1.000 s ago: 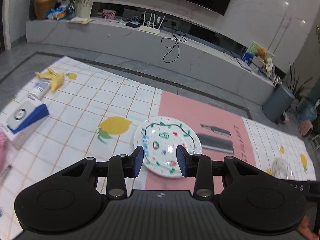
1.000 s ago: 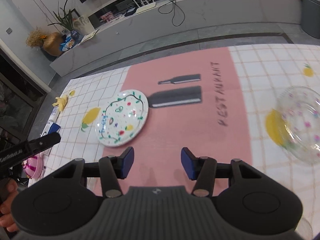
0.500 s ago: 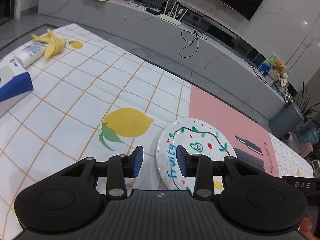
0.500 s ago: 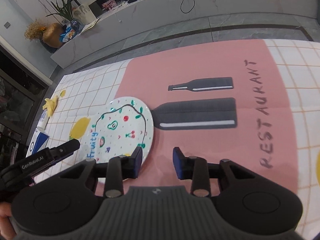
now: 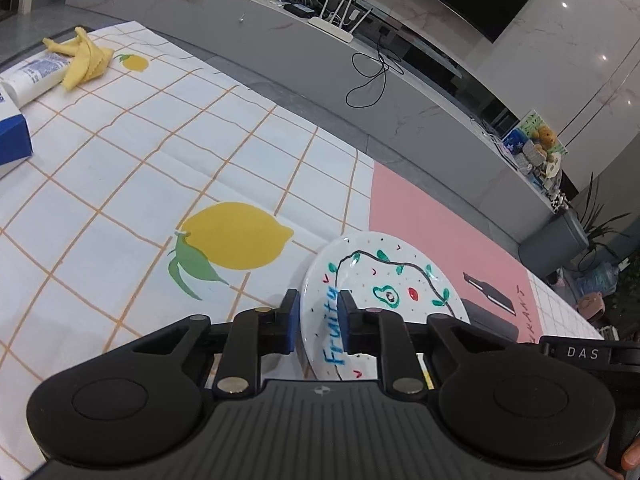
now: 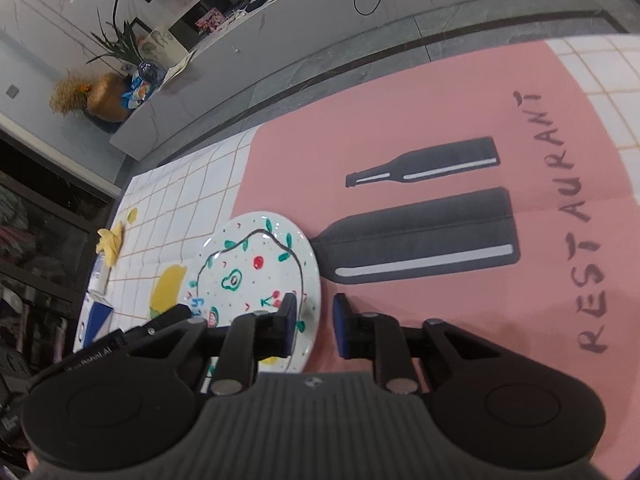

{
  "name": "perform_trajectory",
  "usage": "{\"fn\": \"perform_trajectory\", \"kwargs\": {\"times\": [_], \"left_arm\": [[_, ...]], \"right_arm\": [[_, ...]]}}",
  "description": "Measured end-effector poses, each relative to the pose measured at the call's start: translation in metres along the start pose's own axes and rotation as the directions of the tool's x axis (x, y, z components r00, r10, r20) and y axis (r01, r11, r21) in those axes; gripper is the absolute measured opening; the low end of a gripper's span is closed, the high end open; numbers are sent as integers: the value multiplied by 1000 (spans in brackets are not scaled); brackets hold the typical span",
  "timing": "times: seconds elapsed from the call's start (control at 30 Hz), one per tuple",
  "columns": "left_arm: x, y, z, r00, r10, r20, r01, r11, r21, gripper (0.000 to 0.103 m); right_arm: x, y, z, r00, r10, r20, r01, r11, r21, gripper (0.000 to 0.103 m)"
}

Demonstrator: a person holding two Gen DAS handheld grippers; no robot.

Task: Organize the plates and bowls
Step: 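Move the left gripper to the white 'Fruity' plate and grasp its rim, then lift the 'Fruity' plate with the left gripper and carry it toward the bowl stack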

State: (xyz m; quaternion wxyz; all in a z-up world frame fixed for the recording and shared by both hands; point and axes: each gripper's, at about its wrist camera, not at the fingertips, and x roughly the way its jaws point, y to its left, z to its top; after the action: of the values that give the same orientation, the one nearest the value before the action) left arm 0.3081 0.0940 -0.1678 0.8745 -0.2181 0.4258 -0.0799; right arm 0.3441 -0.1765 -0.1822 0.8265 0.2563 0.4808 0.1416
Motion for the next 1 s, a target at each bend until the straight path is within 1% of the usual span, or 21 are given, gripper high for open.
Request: {"fn": "perform_trajectory", "kwargs": {"times": [0.1, 0.17, 0.23, 0.37, 0.6, 0.8, 1.0], "left_arm": [[-1, 1, 0, 1000, 5, 1, -5, 1000, -3, 18], [-2, 1, 0, 1000, 9, 0, -9, 1000, -7, 16], [-2, 0, 0, 1000, 18, -4, -18, 1000, -9, 15], [-7, 3, 1, 1000, 2, -1, -2, 999, -35, 14], [-27, 2, 0, 999, -29, 14, 30, 997, -76, 14], [-47, -15, -3, 999, -49, 19, 50, 996, -75, 14], [-75, -36, -20, 996, -83, 14, 83, 995, -61, 14]], "right_arm": [[1, -1, -1, 1000, 5, 7, -6, 1000, 26, 10], [1, -2, -1, 1000, 4, 7, -4, 999, 46, 7], [1, -3, -1, 1000, 6, 2, -6, 998, 57, 6], [-4, 0, -4, 1000, 8, -5, -7, 999, 49, 6], [-18, 0, -7, 999, 39, -11, -38, 996, 82, 6], [-45, 4, -12, 999, 36, 8, -37, 997, 74, 6], [-84, 0, -21, 999, 26, 33, -28, 998, 59, 6]]}}
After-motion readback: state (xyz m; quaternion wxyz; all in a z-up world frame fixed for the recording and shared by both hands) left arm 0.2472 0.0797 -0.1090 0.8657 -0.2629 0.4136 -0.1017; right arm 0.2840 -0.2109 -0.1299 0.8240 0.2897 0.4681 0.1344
